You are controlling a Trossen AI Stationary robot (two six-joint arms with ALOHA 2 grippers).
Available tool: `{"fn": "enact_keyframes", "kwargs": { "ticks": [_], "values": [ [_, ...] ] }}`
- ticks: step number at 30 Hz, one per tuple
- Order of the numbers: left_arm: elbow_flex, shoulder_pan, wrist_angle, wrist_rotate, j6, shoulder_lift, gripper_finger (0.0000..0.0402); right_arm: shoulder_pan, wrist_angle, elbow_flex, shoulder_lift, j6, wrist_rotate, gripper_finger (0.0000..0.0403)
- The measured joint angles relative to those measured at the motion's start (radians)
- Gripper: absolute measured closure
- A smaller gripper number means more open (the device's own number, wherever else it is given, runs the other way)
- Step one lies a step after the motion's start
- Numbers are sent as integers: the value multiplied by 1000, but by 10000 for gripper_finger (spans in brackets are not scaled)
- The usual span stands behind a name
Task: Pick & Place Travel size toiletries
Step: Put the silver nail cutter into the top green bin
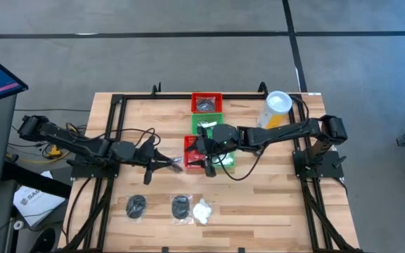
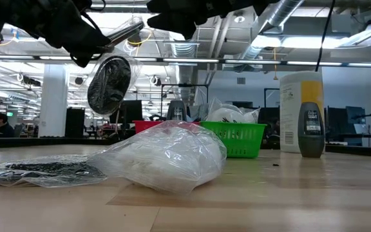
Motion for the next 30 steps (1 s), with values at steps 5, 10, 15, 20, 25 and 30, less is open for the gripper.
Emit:
{"fn": "enact_keyframes", "kwargs": {
  "ticks": [5,10,15,20,25,30],
  "values": [
    [0,0,10,0,0,0,348,0,13,0,0,24,0,173],
    [0,0,23,0,25,0,348,0,23,0,0,26,1,173],
    [0,0,31,0,26,0,348,0,52,0,0,27,1,173],
    [0,0,39,0,43,0,348,-2,113,-3,57,52,1,173],
    [0,-2,47,0,52,0,348,-9,191,-1,105,52,2,173],
    [0,-2,49,0,52,0,348,-16,246,0,118,53,1,173]
  ]
}}
